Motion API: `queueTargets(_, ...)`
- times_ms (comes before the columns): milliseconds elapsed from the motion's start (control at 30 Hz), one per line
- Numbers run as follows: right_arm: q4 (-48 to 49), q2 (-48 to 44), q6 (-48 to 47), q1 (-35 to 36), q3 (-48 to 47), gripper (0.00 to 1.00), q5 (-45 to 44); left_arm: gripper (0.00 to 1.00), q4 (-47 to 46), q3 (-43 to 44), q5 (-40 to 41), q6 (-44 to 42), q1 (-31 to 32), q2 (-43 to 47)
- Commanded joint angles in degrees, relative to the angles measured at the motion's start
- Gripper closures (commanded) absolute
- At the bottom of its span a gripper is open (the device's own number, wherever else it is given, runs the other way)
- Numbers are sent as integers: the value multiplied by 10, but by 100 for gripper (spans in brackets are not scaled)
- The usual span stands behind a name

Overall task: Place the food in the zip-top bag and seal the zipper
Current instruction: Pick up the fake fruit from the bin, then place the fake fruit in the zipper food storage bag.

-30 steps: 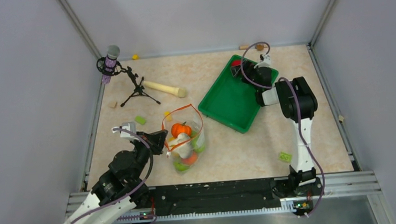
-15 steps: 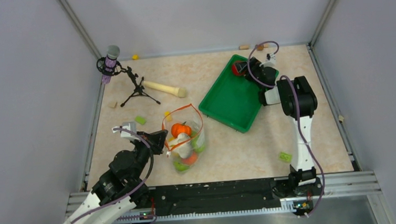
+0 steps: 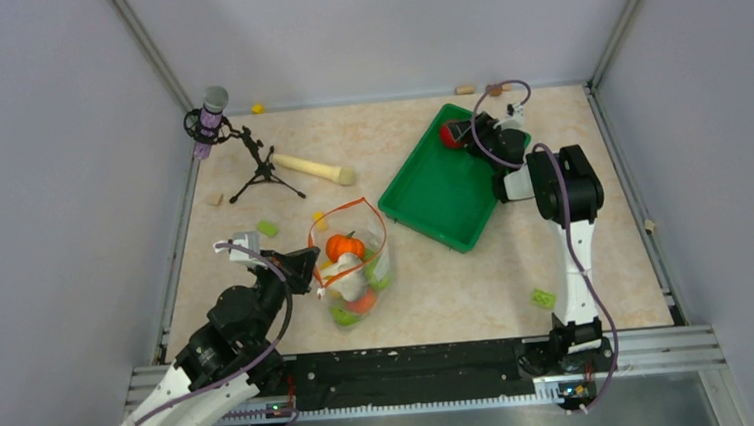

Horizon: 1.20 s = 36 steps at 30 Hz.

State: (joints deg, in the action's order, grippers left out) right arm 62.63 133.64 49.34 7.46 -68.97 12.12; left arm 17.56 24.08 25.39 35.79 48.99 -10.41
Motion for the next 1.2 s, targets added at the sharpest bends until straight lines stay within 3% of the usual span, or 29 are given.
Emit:
queueTargets(0, 9, -3, -8, -3, 19, 31, 3, 100, -26, -3, 0, -7, -2, -3)
queueTargets(133, 21, -12, -22, 0, 28, 46, 8, 100, -25, -3, -1, -6, -2, 1)
queueTargets(267, 17, -45, -72, 10, 50, 53, -8, 100, -24, -2, -4, -7, -2, 6)
queueTargets(533, 64, -158, -80, 28, 128, 57, -21, 100, -24, -4, -14, -6, -2, 15)
queueTargets(733, 83, -298, -70, 62, 189, 59, -23, 100, -24, -5, -26, -2, -2, 17)
queueTargets(933, -8, -474, -156, 168, 229, 59, -6, 100, -22, -4, -35, 1, -2, 20)
queueTargets(1067, -160, -574, -235, 278, 223, 59, 4, 100, -22, -5, -40, 1, -2, 23)
queueTargets(1167, -216, -617, -289, 369, 236, 59, -15, 100, -21, -5, -39, 2, -2, 24)
